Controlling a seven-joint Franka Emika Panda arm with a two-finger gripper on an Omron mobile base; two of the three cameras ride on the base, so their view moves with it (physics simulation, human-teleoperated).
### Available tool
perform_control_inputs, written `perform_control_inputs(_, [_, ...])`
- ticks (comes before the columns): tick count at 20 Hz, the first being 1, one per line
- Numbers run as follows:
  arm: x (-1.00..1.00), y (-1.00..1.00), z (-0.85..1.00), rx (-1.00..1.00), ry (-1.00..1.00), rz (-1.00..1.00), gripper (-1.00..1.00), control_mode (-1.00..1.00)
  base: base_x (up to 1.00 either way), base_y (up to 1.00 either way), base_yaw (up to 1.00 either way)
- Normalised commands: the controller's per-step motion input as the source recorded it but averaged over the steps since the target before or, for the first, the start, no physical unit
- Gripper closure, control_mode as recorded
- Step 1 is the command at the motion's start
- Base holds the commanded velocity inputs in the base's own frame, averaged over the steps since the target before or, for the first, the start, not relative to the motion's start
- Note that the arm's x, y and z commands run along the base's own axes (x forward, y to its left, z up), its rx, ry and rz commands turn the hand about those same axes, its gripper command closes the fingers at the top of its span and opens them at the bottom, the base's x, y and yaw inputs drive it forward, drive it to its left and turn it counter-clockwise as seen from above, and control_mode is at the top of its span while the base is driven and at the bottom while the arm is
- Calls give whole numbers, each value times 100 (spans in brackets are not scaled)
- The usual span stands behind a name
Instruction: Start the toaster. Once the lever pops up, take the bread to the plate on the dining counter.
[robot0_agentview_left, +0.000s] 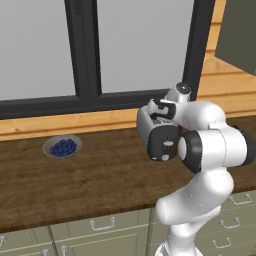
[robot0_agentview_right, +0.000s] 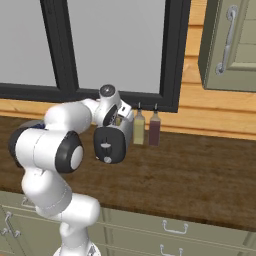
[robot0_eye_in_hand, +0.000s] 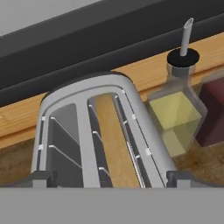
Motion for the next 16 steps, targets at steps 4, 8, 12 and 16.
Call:
perform_control_inputs(4, [15,0,-51,-4,0,0,-100,-100,0,0,0])
perform_control_inputs(8, [0,0,-73,-8,0,0,-100,-100,0,0,0])
perform_control_inputs(12, [-10,0,-85,-10,0,0,100,-100,0,0,0])
perform_control_inputs(16, [-1,0,-68,-6,0,0,100,-100,0,0,0])
